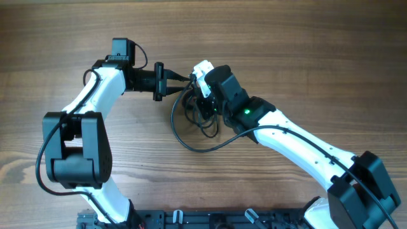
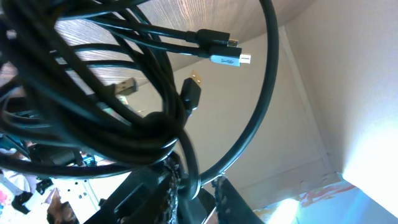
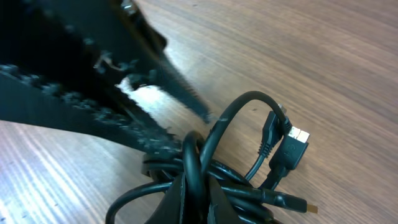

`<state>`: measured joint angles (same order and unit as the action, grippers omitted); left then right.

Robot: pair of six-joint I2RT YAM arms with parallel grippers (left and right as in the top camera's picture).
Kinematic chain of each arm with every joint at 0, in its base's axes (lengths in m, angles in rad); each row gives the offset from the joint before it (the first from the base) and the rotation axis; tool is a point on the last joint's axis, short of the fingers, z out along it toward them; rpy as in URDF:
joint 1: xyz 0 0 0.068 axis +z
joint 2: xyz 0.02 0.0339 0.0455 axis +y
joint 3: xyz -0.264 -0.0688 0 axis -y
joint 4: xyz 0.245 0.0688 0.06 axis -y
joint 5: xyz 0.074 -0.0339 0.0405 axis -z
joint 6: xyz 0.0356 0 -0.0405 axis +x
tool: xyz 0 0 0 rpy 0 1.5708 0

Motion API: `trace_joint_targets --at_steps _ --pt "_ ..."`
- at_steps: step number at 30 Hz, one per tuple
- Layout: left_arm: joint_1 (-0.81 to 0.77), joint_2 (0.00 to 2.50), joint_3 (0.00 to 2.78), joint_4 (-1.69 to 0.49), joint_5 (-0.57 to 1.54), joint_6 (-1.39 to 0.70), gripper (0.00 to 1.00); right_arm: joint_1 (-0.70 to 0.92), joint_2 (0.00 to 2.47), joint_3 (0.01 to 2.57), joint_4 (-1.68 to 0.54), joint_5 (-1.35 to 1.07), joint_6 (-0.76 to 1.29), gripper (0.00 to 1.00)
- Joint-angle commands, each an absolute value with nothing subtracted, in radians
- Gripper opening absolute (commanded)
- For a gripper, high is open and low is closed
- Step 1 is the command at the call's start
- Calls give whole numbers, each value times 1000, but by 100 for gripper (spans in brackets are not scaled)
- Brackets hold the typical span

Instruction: Untangle cables

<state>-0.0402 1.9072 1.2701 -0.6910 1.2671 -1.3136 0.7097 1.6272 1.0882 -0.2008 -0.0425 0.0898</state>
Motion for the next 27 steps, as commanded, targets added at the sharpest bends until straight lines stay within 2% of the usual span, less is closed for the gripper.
trace_joint_targets --at_steps 1,21,25,27 --pt "-44 1897 1278 -691 1290 -1294 26 706 1634 1098 -191 -128 78 6" --pt "-44 1897 1278 -691 1290 -1294 25 706 1634 1098 -166 -128 78 7" --pt "-44 1896 1278 -691 1290 -1294 7 706 1634 1098 -166 -129 78 7" --pt "-44 1897 1278 -691 1290 -1294 4 706 1634 1098 -166 -129 78 7"
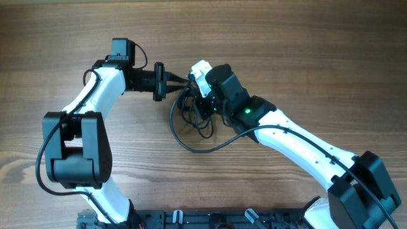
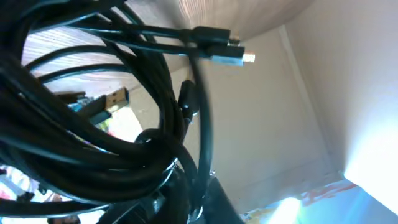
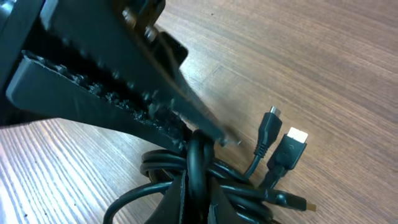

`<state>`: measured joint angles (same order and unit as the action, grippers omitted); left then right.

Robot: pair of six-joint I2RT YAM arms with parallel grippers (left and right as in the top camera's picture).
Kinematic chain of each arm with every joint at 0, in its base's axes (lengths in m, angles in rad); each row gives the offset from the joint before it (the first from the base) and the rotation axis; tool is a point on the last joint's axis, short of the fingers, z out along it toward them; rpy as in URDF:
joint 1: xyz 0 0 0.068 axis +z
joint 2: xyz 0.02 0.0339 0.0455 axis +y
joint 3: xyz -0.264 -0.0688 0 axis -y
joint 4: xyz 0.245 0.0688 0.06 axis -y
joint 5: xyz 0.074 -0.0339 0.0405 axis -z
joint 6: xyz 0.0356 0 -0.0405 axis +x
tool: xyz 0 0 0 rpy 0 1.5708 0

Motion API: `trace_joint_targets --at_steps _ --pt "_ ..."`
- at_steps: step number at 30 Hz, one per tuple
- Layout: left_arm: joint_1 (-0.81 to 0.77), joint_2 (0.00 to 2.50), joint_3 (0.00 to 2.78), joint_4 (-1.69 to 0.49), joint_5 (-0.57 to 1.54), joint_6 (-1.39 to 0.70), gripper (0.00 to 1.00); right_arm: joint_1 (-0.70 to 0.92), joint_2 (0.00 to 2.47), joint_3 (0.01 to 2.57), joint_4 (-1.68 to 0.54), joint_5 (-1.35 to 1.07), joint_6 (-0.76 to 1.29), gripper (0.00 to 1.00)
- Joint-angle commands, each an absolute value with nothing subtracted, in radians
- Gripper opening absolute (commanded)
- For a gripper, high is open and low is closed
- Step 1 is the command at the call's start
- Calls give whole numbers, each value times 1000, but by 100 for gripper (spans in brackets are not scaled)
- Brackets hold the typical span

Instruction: Untangle cables

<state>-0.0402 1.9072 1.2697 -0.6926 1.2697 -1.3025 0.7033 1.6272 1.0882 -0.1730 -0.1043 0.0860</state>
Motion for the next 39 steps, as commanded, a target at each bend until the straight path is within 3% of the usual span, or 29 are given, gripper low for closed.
trace_joint_targets --at_steps 1,7,14,20,27,37,39 --pt "-44 1897 1278 -691 1290 -1294 4 706 1634 1098 -166 -129 78 8" --pt "-43 1896 1278 -667 1290 -1295 4 706 1632 1098 -150 -128 67 29" --pt "-43 1897 1278 -661 1290 -1303 4 694 1542 1098 -160 -128 56 41" --pt "-43 1897 1278 -661 1290 -1315 4 662 1480 1098 -222 -128 158 38" --pt "-43 1897 1278 -662 1290 -1318 4 664 1483 1098 -291 -184 238 18" --pt "-43 1897 1278 -662 1303 -1324 4 664 1483 1098 -334 -212 188 15" --pt "-43 1896 1278 -662 1317 -1324 9 664 1486 1098 -349 -212 178 17"
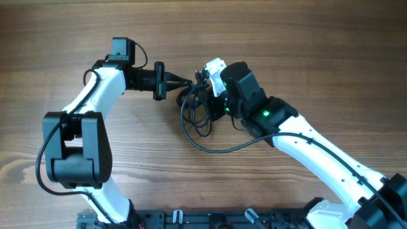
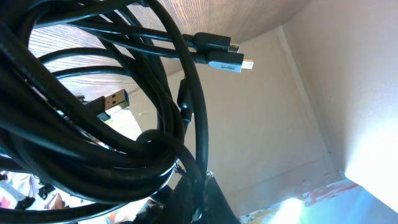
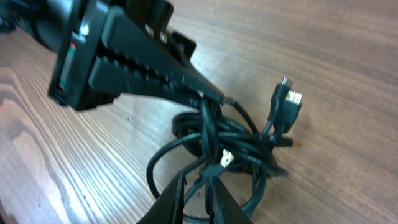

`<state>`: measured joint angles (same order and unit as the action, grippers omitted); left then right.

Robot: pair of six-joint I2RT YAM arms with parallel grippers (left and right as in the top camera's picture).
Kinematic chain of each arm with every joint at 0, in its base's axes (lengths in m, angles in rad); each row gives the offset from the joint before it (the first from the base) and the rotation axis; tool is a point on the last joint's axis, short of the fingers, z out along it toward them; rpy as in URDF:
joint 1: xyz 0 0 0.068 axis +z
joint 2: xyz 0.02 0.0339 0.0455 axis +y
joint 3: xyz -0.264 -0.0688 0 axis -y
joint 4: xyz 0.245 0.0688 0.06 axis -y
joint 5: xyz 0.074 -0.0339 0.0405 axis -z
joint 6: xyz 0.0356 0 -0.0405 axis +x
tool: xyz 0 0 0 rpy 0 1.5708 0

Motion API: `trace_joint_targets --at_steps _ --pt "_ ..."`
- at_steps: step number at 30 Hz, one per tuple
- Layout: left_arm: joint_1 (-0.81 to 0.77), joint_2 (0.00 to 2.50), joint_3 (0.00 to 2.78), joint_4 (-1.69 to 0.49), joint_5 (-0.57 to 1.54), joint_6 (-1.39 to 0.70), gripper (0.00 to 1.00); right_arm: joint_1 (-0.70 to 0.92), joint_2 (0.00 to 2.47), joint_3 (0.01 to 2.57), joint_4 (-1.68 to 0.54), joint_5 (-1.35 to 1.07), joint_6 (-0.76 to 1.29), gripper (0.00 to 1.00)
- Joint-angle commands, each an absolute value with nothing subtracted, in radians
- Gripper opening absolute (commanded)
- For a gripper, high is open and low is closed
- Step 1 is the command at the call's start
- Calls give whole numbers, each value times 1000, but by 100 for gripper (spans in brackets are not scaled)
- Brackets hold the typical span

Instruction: Untangle cables

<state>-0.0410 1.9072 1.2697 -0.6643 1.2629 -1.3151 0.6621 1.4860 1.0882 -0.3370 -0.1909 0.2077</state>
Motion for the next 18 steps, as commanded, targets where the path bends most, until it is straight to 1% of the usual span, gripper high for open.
trace_joint_targets --at_steps 1,3,4,8,18 --pt "-43 1896 1278 -662 1317 -1324 9 665 1490 1098 -351 -212 175 19" --pt "-43 1897 1278 -662 1317 -1324 8 665 1503 1098 -350 -212 156 23" --pt "-43 1897 1278 -662 1317 -1325 4 665 1510 1098 -348 -211 150 24" --pt "-43 1897 1278 -665 1340 -1357 4 671 1553 1098 -319 -212 102 28" --pt "-43 1897 1278 -692 1343 -1378 4 697 1594 1098 -236 -192 52 28"
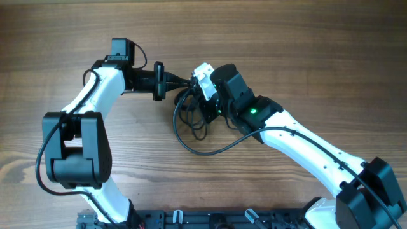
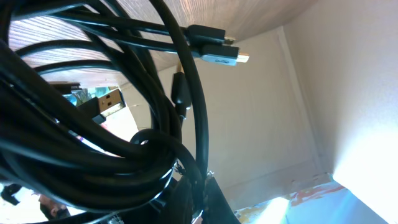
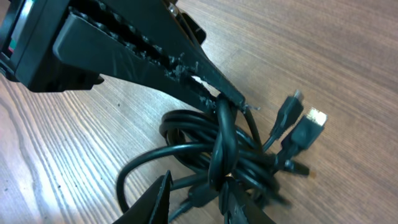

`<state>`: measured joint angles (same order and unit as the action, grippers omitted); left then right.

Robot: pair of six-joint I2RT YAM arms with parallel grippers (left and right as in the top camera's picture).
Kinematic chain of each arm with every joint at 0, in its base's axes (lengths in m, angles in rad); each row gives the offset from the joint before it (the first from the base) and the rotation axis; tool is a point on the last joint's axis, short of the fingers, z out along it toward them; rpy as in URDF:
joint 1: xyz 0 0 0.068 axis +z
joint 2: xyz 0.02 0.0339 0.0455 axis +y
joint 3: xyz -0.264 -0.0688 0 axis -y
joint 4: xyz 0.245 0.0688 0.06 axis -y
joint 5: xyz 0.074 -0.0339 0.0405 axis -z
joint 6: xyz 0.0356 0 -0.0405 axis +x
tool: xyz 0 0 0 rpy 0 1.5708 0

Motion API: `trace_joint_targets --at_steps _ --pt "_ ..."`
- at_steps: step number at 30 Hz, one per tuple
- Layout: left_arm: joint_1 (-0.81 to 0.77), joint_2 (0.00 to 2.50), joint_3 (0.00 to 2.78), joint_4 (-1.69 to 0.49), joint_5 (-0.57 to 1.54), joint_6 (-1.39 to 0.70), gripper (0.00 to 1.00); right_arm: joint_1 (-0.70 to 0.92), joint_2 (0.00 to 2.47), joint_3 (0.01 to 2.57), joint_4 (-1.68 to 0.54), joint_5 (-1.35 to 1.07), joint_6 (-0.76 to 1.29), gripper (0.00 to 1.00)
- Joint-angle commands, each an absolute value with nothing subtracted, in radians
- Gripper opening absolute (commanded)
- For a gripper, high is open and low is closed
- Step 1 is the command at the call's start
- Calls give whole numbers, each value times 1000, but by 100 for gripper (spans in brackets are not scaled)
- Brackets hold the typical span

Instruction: Untangle cables

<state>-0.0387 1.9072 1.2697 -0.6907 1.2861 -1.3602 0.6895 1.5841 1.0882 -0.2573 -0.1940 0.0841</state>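
A knot of black cables (image 1: 192, 119) lies on the wooden table (image 1: 305, 38), with one long loop (image 1: 198, 150) trailing toward the near side. My left gripper (image 1: 184, 81) is shut on a strand at the knot's far edge; in its wrist view the cables (image 2: 93, 124) fill the frame and the jaws (image 2: 200, 186) pinch one strand. Free plugs (image 2: 217, 53) stick out. My right gripper (image 3: 196, 198) is open, its fingers (image 3: 158, 193) astride strands of the cable knot (image 3: 236, 155). The loose connectors (image 3: 305, 124) lie just right of it.
The left gripper's long black fingers (image 3: 143, 56) reach into the knot from the upper left in the right wrist view, close to my right fingers. Bare wood table (image 1: 286, 191) surrounds the cables. A black rail (image 1: 191, 219) runs along the near edge.
My right gripper was drawn back to the right with its jaws narrow; it now sits closer to the knot and the left gripper, with its jaws wider apart. The left gripper keeps its hold.
At first my right gripper was pinched on a loop of the knot, right against the left gripper's fingers, and stayed so a moment later. Then it stood further right and higher. Now it is back at the knot, open. The left gripper held its strand throughout.
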Motion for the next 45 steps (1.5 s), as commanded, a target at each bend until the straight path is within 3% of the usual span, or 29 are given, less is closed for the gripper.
trace_joint_targets --at_steps 1,14,15,17,20,26,38,45 --pt "-43 1897 1278 -692 1343 -1378 4 696 1594 1098 -236 -183 52 28" --pt "-43 1896 1278 -693 1356 -1396 4 697 1611 1098 -203 -173 52 28" --pt "-43 1897 1278 -693 1358 -1396 4 697 1615 1098 -201 -173 52 25" --pt "-43 1897 1278 -693 1357 -1396 4 697 1622 1098 -197 -174 52 11" --pt "-43 1897 1278 -692 1357 -1396 4 698 1621 1098 -197 -173 52 5" --pt "-43 1896 1278 -692 1317 -1421 4 697 1604 1098 -241 -173 56 4" --pt "-36 1897 1278 -692 1239 -1448 4 694 1495 1098 -540 -169 16 4" --pt "-4 1897 1278 -693 1220 -1448 4 692 1412 1098 -554 -158 -27 4"
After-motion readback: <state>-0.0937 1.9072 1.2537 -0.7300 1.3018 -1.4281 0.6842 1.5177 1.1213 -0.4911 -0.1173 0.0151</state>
